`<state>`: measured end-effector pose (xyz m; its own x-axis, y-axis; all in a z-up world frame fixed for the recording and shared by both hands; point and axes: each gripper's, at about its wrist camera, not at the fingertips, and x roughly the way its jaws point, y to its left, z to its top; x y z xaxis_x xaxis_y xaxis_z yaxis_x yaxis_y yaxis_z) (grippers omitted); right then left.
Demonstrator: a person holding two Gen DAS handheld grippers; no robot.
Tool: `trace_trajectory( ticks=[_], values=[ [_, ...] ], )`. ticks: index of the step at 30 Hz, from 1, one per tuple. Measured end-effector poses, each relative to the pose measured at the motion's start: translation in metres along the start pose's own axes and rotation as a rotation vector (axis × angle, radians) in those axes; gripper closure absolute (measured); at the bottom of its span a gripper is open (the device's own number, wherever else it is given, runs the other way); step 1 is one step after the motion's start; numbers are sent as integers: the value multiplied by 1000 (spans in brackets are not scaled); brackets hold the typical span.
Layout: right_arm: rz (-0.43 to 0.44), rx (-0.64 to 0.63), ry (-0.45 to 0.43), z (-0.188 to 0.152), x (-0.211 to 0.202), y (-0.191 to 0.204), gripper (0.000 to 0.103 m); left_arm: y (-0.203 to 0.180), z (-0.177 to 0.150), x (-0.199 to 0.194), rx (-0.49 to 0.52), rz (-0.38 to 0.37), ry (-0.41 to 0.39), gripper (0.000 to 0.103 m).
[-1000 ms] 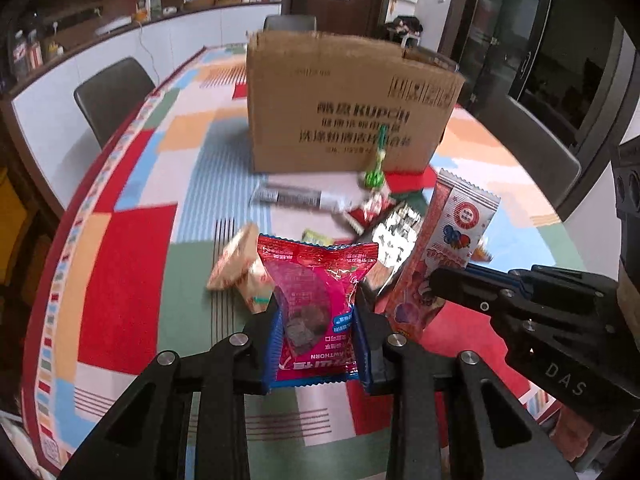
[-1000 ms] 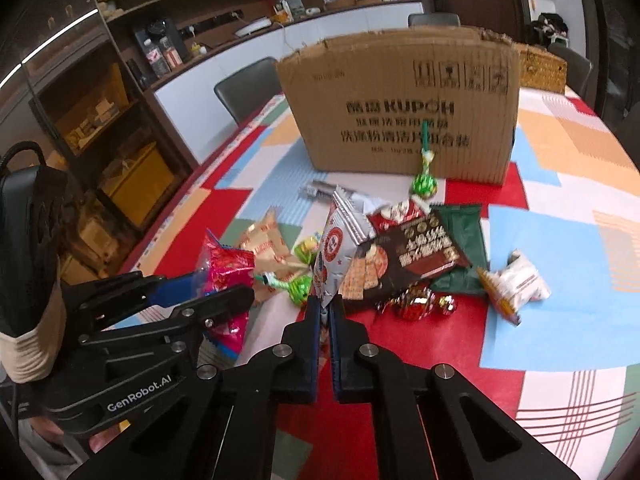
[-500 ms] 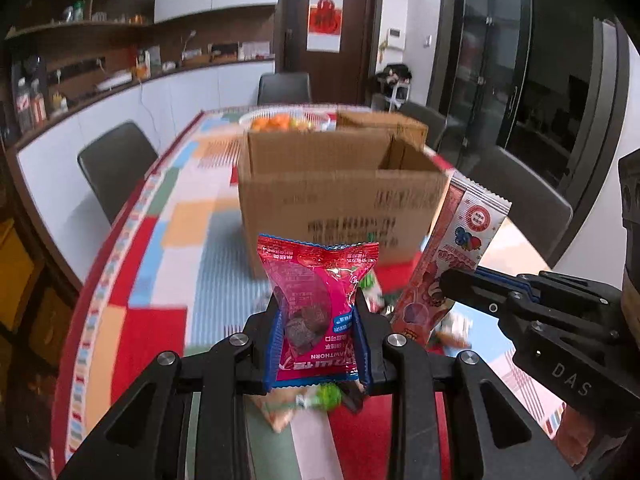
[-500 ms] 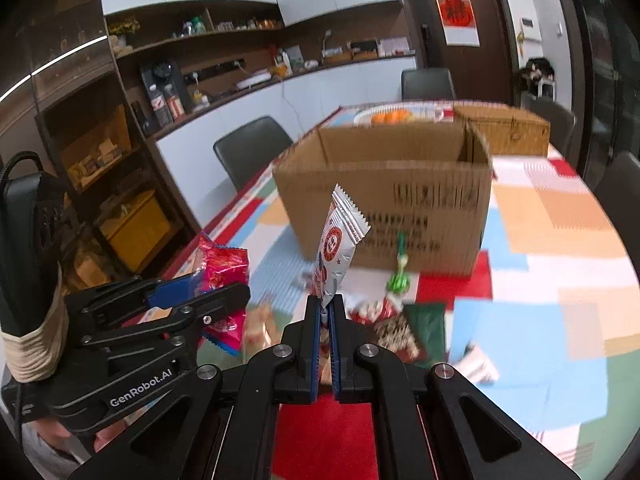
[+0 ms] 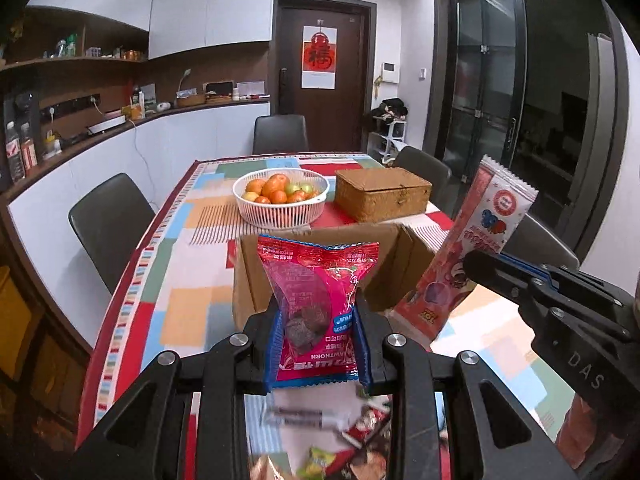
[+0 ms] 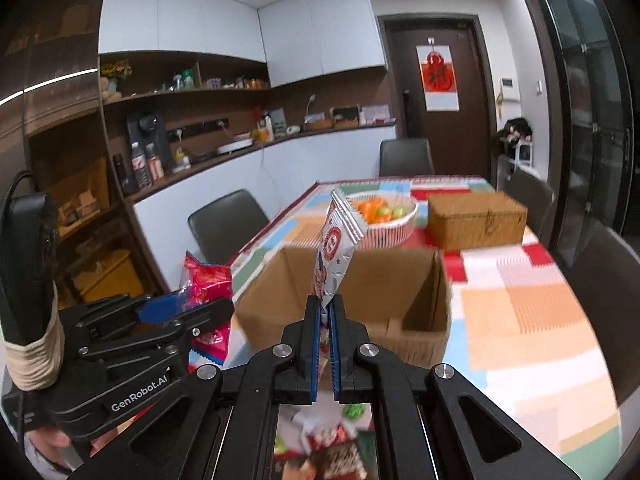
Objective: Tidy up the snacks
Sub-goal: 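Carry both snacks over the cardboard box and open both tools to drop them, then lower the left tool onto the green lollipop while the right tool reaches the wrapped chocolate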
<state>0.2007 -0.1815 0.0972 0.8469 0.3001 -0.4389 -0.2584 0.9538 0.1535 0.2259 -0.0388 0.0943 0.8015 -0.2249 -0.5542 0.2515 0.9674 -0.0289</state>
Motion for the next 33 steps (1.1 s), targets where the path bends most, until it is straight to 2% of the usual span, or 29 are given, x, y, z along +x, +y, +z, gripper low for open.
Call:
trace_trajectory(
  ticks=[7,17,19,20,21,24,26,27,30,33],
  values=[
    [-36,-18,-11,31,28,-11,98,2,35,31,18,20,9,73],
    [-61,2,88,43,86,-33,98,10,48,98,-4,1,140,72],
    [-67,7,106,42,95,-36,97,9,49,105,8,16,156,67],
    [-67,4,116,41,100,-38,97,9,48,106,15,42,167,56],
    [-70,-4,132,40,103,-38,97,10,45,104,18,63,168,48],
    [-114,-23,154,33,104,-38,86,13,38,88,24,78,129,42],
    [-123,-28,146,30,97,-36,71,13,32,73,30,80,108,38],
    [-124,-32,142,28,93,-34,67,13,30,67,33,80,100,38],
    [-131,-43,120,23,77,-28,65,12,23,45,33,65,77,35],
    [-101,-37,116,16,58,-19,63,12,13,23,30,61,54,33]
  ],
)
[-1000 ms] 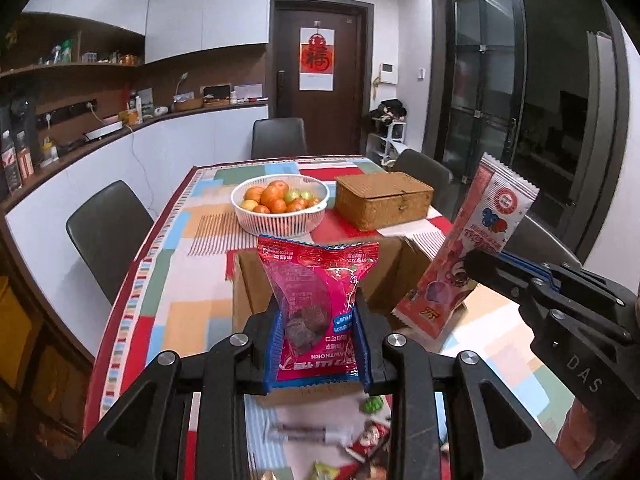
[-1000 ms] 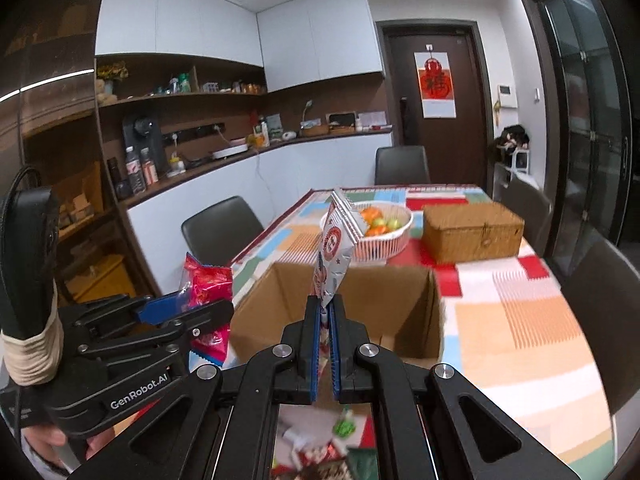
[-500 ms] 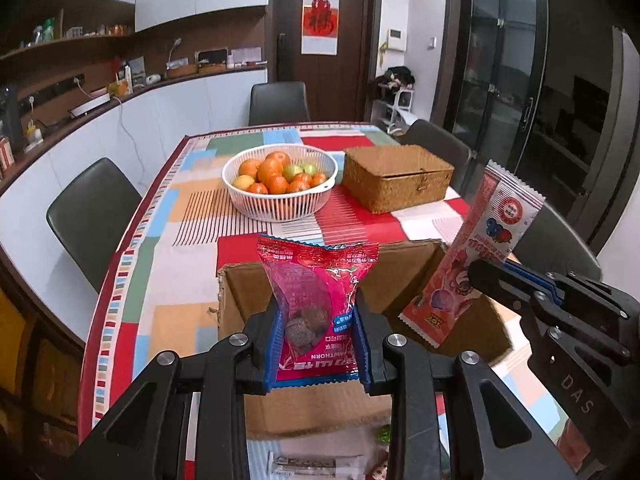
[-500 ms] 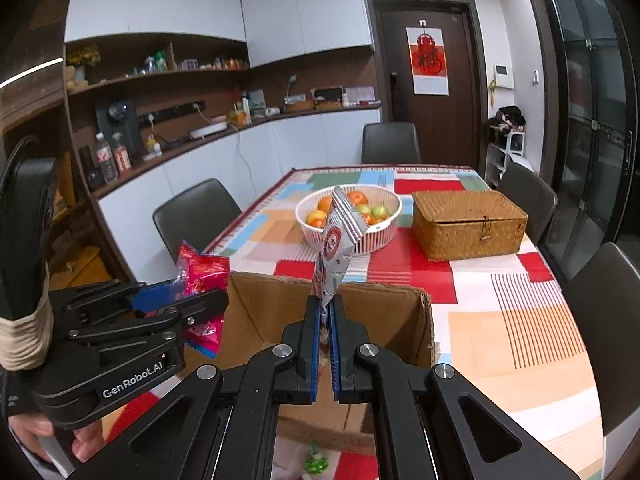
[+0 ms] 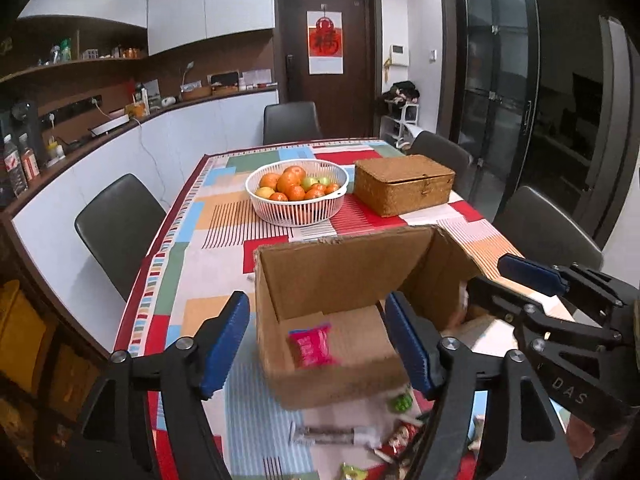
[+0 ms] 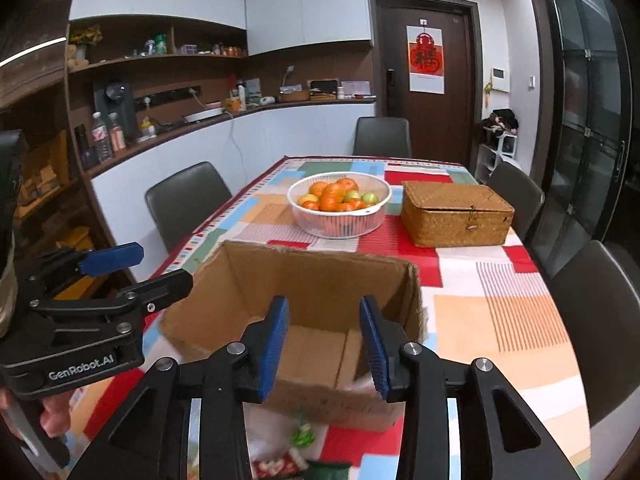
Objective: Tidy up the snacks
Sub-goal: 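Lower the left tool onto the green lollipop while the right tool reaches the wrapped chocolate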
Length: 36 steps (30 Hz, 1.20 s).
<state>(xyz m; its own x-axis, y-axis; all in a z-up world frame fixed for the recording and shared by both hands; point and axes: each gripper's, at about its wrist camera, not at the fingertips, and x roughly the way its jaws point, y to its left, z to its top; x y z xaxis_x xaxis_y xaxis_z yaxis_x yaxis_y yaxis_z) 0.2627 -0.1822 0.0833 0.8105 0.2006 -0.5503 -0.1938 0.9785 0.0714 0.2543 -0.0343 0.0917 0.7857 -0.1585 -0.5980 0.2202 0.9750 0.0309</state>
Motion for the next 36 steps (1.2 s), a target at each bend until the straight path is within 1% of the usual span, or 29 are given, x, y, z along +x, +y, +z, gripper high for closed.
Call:
trace_trajectory(
  ticks=[1,2,5,11,15,19,23,28,31,36],
  values=[
    [10,2,-2,-2,-4,2,58,0,-4,-6,2,3,-5,33],
    [22,1,-8,-6,-10,4,56,0,-11,-14,8,3,-12,32],
    [23,-25,-17,-21,-25,16,56,-2,-25,-28,22,1,-12,32],
    [13,-57,-4,-52,-47,27,56,-8,-57,-54,45,-14,-10,32],
    [33,-42,16,-69,-59,28,56,-15,-76,-69,62,-17,-23,32],
    [53,-50,50,-86,-67,31,56,-23,-97,-80,105,-21,-25,32],
    [48,-82,77,-104,-72,36,56,-27,-118,-83,129,-30,-11,32],
    [36,-116,128,-123,-71,39,56,-33,-142,-77,155,-40,27,32],
    [40,-125,165,-136,-68,40,56,-37,-157,-72,184,-54,57,32],
    [39,-156,235,-159,-61,42,56,-47,-178,-63,261,-49,86,32]
  ],
)
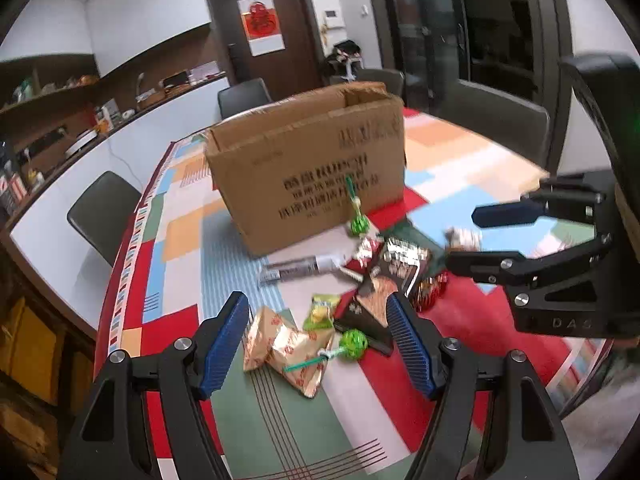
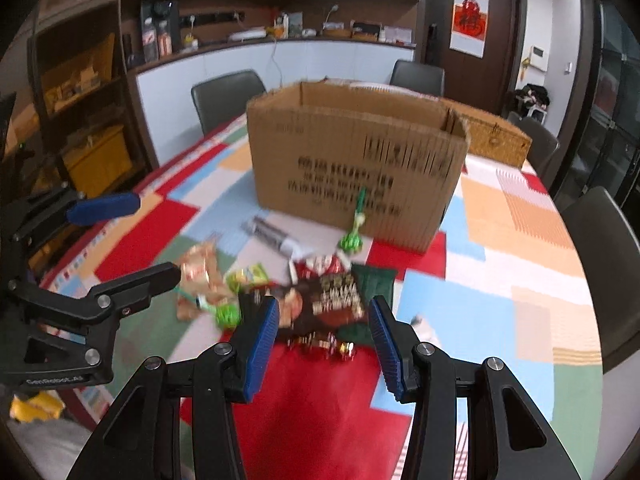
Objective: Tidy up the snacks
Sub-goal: 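Lower the left tool onto the green lollipop while the right tool reaches the wrapped chocolate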
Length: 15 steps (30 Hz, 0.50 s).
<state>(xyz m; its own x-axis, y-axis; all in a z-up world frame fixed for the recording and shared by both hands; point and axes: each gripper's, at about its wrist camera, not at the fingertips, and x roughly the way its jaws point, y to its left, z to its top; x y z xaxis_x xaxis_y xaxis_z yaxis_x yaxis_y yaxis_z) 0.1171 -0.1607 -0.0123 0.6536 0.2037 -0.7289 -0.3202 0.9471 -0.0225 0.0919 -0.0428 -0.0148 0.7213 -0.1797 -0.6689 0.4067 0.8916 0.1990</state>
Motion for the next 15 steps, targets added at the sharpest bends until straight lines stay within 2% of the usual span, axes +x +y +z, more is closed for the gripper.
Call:
trace_trajectory(
  ticks=[7,15],
  values=[
    [-15,-82,49,-22,15,8,56,-15,-18,21,94,-11,52,34],
    [-22,-155,88,-33,35,13,56,-23,-30,44,152,-18,107,44]
  ],
)
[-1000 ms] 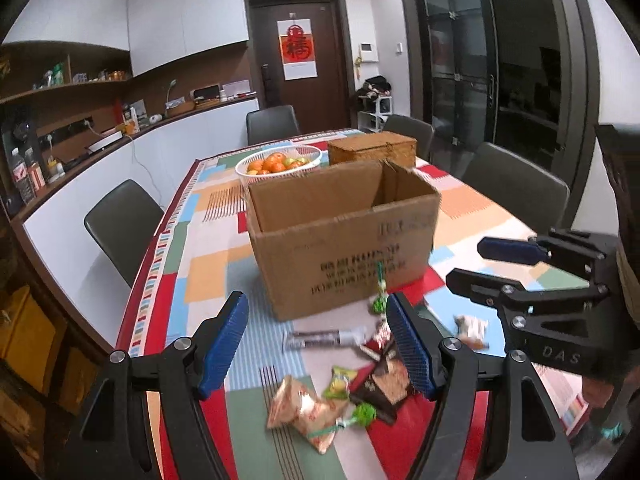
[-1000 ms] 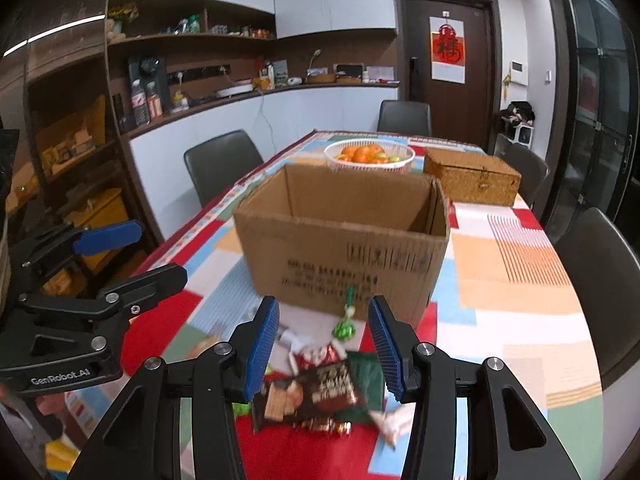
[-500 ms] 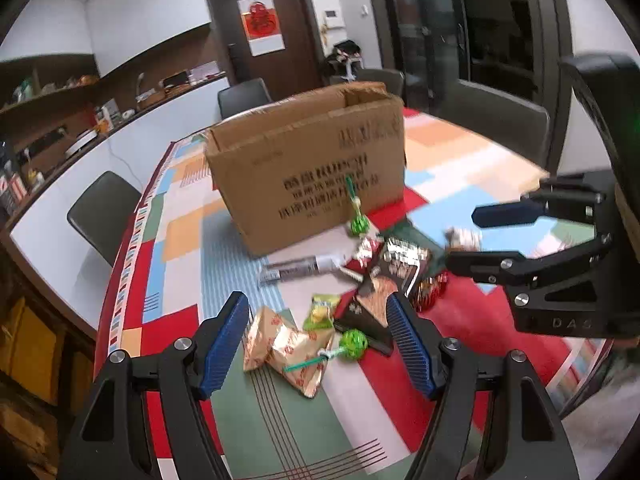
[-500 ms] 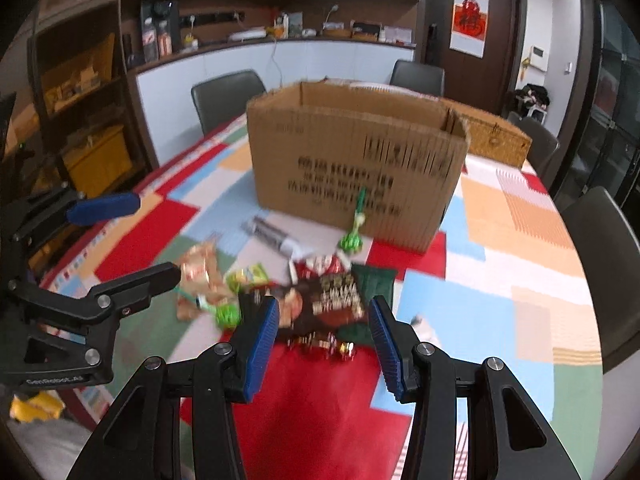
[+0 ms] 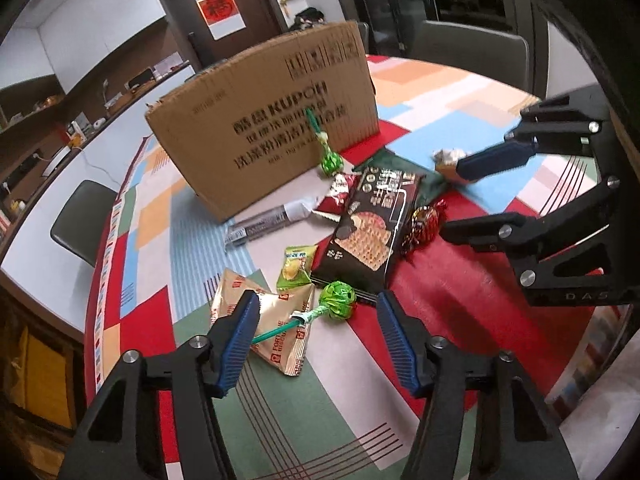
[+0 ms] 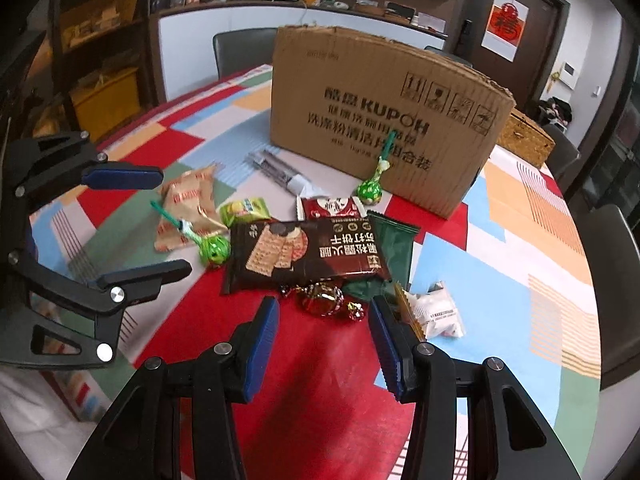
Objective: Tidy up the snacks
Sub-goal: 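Lower the left tool onto the green lollipop while the right tool reaches the wrapped chocolate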
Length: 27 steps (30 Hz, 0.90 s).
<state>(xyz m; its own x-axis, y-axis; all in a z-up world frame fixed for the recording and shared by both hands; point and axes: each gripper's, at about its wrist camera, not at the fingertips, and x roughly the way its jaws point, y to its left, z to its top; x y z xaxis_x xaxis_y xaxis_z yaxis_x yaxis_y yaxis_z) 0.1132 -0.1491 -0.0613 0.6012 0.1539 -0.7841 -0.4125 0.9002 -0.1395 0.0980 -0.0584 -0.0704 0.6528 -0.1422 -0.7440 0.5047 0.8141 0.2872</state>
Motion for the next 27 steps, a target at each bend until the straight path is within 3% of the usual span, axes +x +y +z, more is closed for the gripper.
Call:
trace_trajectory(
  ticks=[5,16,27],
  values=[
    [-18,-50,7,0,11,3,56,-3,1,13,30,-5,23,49],
    [26,-102,28,0,29,7,56,-5,0,35,42,-48,67,61],
    [71,-78,43,2,45,3,60,7,2,48,-73,-125,102,75]
  ],
)
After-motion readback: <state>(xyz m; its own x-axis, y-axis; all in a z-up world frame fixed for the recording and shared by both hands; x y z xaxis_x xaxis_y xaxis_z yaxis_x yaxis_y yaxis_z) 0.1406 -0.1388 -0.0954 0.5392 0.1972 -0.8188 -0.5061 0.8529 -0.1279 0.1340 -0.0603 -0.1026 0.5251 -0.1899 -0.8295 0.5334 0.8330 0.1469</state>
